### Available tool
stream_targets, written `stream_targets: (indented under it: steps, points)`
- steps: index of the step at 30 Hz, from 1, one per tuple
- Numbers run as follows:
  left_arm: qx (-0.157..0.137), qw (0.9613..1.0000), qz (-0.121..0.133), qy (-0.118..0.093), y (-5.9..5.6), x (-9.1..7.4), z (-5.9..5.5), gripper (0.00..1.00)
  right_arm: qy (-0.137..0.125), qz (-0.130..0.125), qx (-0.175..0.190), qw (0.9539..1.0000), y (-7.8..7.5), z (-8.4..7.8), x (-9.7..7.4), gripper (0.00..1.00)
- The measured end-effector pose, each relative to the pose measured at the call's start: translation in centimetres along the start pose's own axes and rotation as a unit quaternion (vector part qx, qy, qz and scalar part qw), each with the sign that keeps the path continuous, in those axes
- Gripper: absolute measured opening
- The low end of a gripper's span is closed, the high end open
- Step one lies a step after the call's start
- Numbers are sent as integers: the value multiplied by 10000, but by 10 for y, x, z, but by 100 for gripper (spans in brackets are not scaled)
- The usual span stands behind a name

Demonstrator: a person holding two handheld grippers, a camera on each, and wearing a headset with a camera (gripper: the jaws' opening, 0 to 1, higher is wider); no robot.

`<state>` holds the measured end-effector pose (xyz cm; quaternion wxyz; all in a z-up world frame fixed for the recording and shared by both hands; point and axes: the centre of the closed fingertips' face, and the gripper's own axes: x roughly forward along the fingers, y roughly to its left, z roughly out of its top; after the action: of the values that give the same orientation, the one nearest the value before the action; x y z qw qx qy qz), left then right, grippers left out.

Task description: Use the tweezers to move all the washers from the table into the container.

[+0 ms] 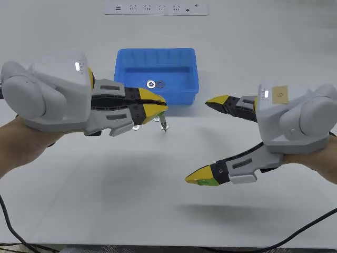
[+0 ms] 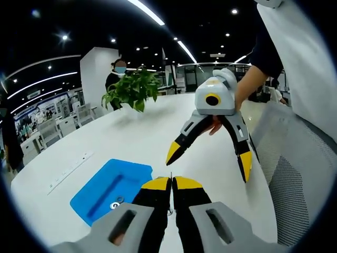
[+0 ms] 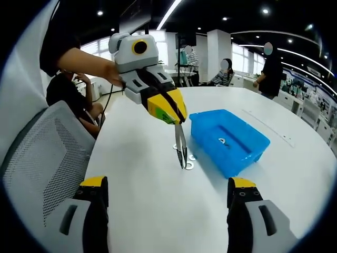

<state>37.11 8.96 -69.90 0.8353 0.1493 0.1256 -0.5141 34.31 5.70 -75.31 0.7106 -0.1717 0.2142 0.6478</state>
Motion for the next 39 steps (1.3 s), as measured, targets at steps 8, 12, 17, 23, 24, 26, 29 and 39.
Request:
stream_targets:
  steps: [8,12,17,23,24,26,29,39]
  points:
    - [27,9999,-85,135,2,0,-4,5,-33,125,-37,9999,-1,7,8,91]
    - [-6,9999,-73,137,3,1,-3,5,-118,140,-65,9998,-2,14,11,90]
    - [16,9999,-27,117,5,2,-1,5,-137,158,-66,9998,-1,15,11,90]
    - [31,9999,-13,102,6,2,0,5,-95,154,-3,9998,1,8,9,90]
    - [30,10000,-7,94,6,3,1,5,-95,148,19,9998,2,7,8,90]
    - [41,9999,12,94,7,3,1,5,-99,136,52,9998,2,6,8,90]
    - [46,9999,17,97,8,3,1,5,-98,125,88,9998,2,5,8,90]
    - [32,9998,-35,187,10,7,0,5,-110,143,120,9998,3,5,9,89]
